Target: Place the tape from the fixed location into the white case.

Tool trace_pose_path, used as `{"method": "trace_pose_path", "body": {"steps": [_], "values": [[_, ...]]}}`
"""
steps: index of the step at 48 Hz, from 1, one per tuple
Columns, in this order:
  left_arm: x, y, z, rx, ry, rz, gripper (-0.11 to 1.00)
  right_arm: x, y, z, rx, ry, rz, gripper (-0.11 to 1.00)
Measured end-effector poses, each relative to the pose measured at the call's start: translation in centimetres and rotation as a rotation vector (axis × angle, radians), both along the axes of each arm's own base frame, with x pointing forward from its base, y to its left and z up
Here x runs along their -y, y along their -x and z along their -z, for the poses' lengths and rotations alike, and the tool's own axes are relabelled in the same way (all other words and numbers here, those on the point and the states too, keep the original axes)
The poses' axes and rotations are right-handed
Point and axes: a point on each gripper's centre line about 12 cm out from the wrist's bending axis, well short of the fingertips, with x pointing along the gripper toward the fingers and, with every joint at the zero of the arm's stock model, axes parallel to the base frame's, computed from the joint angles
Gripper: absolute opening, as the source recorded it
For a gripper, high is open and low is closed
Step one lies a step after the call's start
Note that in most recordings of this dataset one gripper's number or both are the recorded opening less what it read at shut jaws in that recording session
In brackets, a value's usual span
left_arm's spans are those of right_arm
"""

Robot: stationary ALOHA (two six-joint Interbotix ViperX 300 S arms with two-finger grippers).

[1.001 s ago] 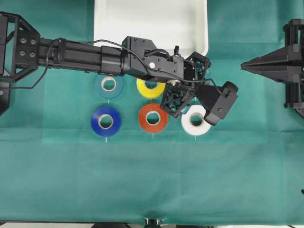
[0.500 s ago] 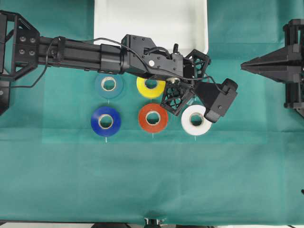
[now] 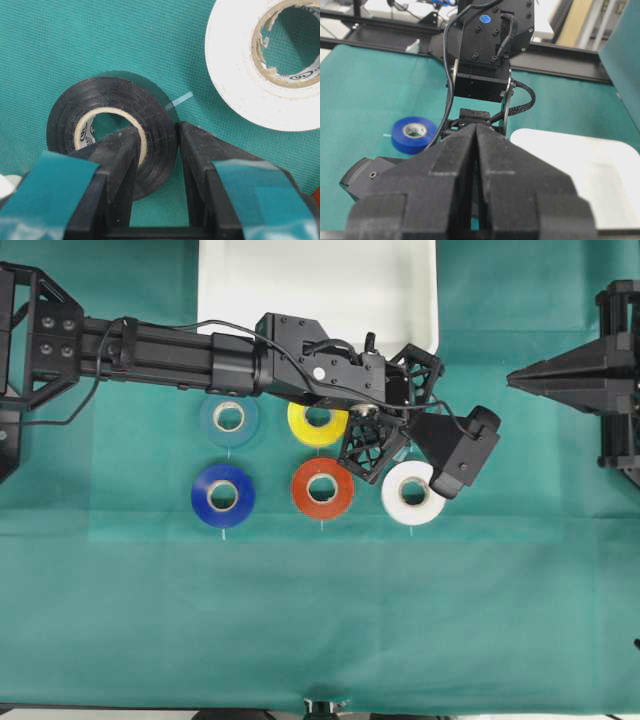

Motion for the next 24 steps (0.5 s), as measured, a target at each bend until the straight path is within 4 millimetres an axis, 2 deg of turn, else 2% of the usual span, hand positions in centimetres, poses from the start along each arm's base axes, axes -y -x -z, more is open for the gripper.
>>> {"method": "trace_pose_path", "body": {"steps": [15, 24], "values": [[0.1, 0.0, -0.1, 0.0, 0.0, 0.002, 0.23, 0.0, 0.0, 0.0, 0.0, 0.0, 0.0, 0.0], [0.4, 0.2, -1.2, 0.006, 0.0, 0.006, 0.22, 0.0, 0.0, 0.0, 0.0, 0.0, 0.0, 0.0]]}}
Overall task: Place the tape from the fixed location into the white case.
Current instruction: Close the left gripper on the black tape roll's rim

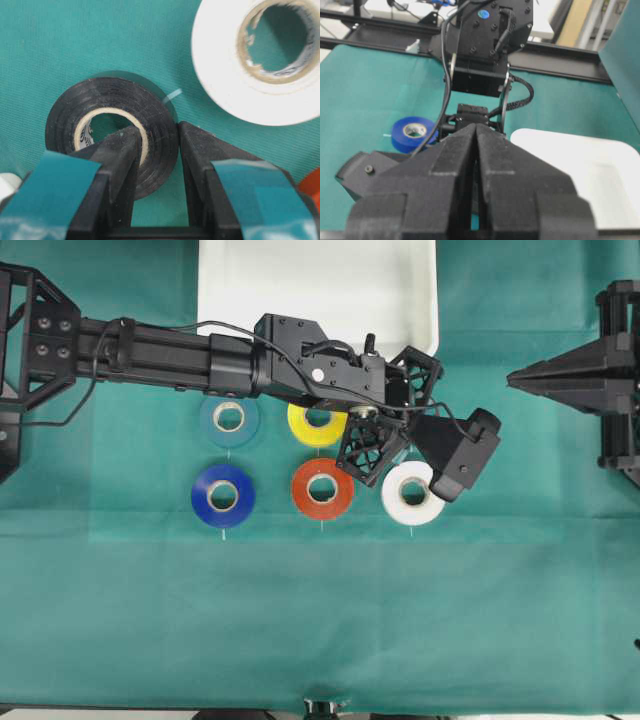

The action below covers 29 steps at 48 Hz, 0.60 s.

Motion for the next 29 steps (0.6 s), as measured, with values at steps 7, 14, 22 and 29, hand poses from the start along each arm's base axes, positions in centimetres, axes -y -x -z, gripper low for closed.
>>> {"method": "trace_pose_path", "body": {"steps": [7, 14, 22, 29], "values": [[0.3, 0.4, -2.0, 0.012, 0.002, 0.002, 0.22, 0.0, 0.0, 0.0, 0.0, 0.0, 0.0, 0.0], [0.3, 0.8, -4.4, 0.032, 0.002, 0.004, 0.22, 0.0, 0.0, 0.0, 0.0, 0.001, 0.0, 0.0], [0.3, 1.1, -7.0, 0.054, 0.002, 0.002, 0.22, 0.0, 0.0, 0.0, 0.0, 0.001, 0.0, 0.0], [0.4, 1.5, -9.0, 0.045, 0.001, 0.004, 0.22, 0.0, 0.0, 0.0, 0.0, 0.0, 0.0, 0.0]]}}
